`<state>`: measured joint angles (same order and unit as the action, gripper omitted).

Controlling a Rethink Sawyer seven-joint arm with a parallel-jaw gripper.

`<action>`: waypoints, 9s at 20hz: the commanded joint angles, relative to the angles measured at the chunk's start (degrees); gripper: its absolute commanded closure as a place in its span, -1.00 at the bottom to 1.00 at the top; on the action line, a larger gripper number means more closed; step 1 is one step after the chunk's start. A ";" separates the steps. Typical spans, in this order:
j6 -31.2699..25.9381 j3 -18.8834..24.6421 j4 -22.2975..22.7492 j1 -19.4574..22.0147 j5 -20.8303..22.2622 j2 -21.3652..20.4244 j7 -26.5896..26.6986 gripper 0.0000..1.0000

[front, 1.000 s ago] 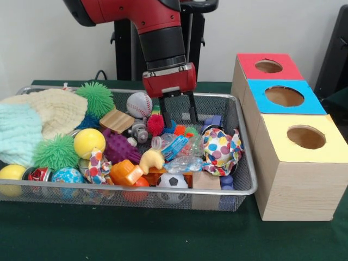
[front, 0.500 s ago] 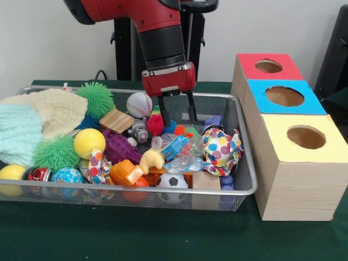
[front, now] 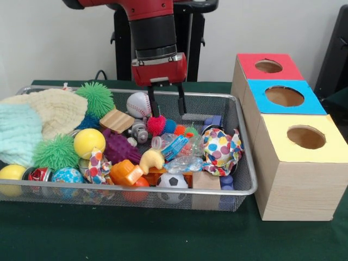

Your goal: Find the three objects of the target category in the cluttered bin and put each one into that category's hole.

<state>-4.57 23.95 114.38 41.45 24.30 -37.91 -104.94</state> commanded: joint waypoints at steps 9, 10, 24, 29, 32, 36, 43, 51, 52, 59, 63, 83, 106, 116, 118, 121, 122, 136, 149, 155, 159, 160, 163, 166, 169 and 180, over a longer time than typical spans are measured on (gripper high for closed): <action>-6.20 1.66 -9.71 -0.29 -0.57 0.89 -1.83 -1.00; -5.05 1.13 -10.26 -0.73 -0.23 1.62 -2.26 -1.00; -1.24 -0.71 -16.98 -3.02 1.84 9.19 -2.62 -1.00; -0.15 -1.94 -18.36 -4.19 2.58 10.49 -2.79 -1.00; 0.40 -2.57 -19.47 -4.63 3.04 11.24 -2.55 -1.00; 1.07 -4.60 -20.59 -6.16 3.09 11.95 -3.31 -1.00; 1.16 -6.75 -22.20 -7.86 2.48 13.63 -3.91 -1.00; -0.66 -3.71 -17.21 -3.91 3.40 9.66 -1.76 -1.00; -0.96 -3.31 -16.45 -3.41 3.32 9.01 -1.68 -1.00; -3.21 -1.08 -12.14 -1.00 2.71 4.29 -1.07 -1.00; -2.48 -2.01 -13.97 -1.66 3.57 6.71 -0.87 -1.00; -8.03 4.52 -14.53 1.71 4.58 11.74 3.54 -1.00; -9.27 11.43 -16.47 6.55 6.22 18.62 6.01 -1.00; -10.13 9.53 -18.27 5.23 7.76 20.34 6.64 -1.00; -11.38 9.28 -18.77 5.00 8.03 20.34 7.31 -1.00; -11.23 7.95 -18.84 4.06 9.22 19.53 6.98 -1.00; -11.12 7.58 -18.77 3.84 9.66 19.21 6.92 -1.00; -9.12 -0.40 -17.51 -2.29 15.35 11.37 3.66 -1.00; -6.07 -6.06 -17.56 -6.68 20.96 6.80 1.80 -1.00; -6.76 -5.20 -17.53 -5.93 21.34 6.73 2.31 -1.00; -7.68 -5.90 -19.12 -7.20 21.32 7.71 1.94 -1.00; -7.35 -6.33 -19.62 -7.58 21.49 8.29 1.58 -1.00; -7.65 -6.10 -20.73 -7.54 21.44 9.44 2.12 -1.00; -9.66 -4.94 -21.37 -7.01 20.55 9.54 3.52 -1.00; -13.28 -1.52 -22.20 -4.26 18.66 11.57 6.66 -1.00; -17.01 4.09 -24.49 0.42 18.70 17.14 11.90 -1.00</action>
<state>-11.38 22.56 95.29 39.42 42.23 -25.91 -104.93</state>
